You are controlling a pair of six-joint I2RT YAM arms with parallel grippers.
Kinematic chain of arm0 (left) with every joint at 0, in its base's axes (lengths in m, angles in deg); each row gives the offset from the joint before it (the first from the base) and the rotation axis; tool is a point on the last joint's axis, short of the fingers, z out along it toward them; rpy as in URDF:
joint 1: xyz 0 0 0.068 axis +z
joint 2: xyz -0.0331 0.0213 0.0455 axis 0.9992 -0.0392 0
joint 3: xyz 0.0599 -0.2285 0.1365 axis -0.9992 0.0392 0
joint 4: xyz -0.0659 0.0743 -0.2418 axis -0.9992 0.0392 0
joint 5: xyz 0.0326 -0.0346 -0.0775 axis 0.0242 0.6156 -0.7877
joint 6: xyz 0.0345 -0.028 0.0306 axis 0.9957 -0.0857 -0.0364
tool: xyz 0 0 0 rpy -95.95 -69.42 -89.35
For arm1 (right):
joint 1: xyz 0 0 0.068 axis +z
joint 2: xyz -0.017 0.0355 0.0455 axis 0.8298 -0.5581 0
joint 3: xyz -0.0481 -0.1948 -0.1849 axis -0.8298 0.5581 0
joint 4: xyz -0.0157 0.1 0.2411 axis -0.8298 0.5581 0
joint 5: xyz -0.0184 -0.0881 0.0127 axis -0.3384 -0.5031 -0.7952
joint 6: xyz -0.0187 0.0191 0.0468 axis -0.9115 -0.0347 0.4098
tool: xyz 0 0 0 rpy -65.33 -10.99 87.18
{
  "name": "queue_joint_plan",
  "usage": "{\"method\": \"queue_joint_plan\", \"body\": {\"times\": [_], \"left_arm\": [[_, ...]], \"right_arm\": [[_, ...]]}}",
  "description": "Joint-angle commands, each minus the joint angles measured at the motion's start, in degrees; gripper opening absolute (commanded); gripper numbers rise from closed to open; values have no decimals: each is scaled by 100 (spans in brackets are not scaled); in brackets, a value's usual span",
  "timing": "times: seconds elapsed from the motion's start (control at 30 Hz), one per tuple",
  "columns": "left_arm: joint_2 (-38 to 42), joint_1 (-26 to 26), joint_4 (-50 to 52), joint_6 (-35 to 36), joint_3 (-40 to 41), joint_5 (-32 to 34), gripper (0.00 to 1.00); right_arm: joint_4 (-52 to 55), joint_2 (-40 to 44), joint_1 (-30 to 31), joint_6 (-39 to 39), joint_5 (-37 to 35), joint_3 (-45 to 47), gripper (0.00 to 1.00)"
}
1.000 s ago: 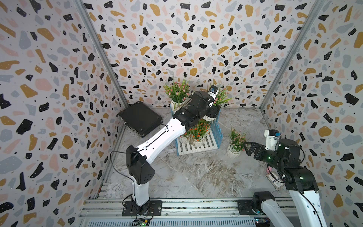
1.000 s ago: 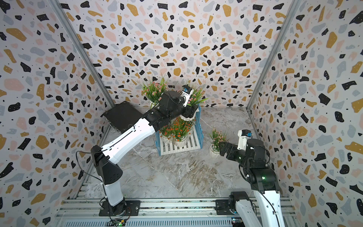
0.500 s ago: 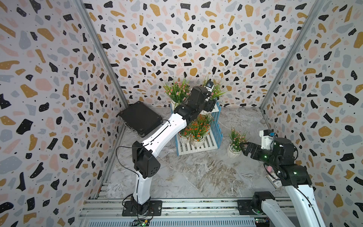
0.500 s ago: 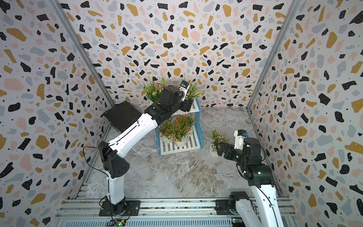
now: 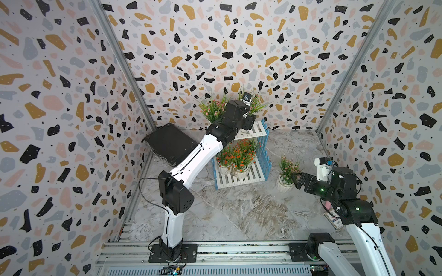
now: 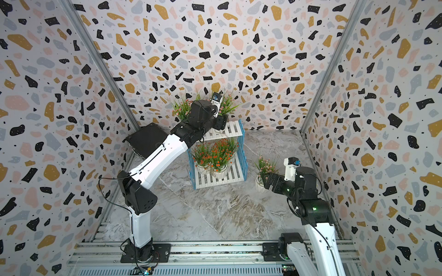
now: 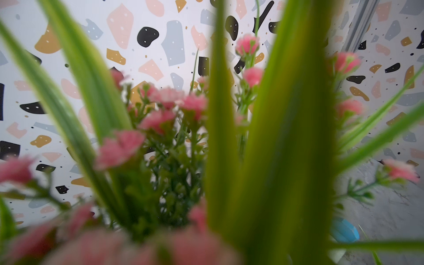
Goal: Place the baby's breath potted plants on the rack by color
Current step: Place the baby's breath potted plant on the rack.
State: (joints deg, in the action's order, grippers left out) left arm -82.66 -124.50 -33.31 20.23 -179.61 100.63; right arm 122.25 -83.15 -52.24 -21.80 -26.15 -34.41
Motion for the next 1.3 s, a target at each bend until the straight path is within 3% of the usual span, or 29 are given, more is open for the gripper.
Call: {"method": "queue_joint_plan", "body": {"times": [0.0,0.53,0.77,1.27], "left_arm": [[260,80,-595,-29,150,67,79],[585,160,-809,52,757,165,80],[631,159,-831,14,872,165,99],[847,160,-814,-19,756,33,99]], "right_arm": [[-105,-3,-19,17,53,32,99],[-276,-47,-21,128,175,229,99],[-306,-26,-19,123,219,297,99],[-363,4,-23,141,311,367,99]]}}
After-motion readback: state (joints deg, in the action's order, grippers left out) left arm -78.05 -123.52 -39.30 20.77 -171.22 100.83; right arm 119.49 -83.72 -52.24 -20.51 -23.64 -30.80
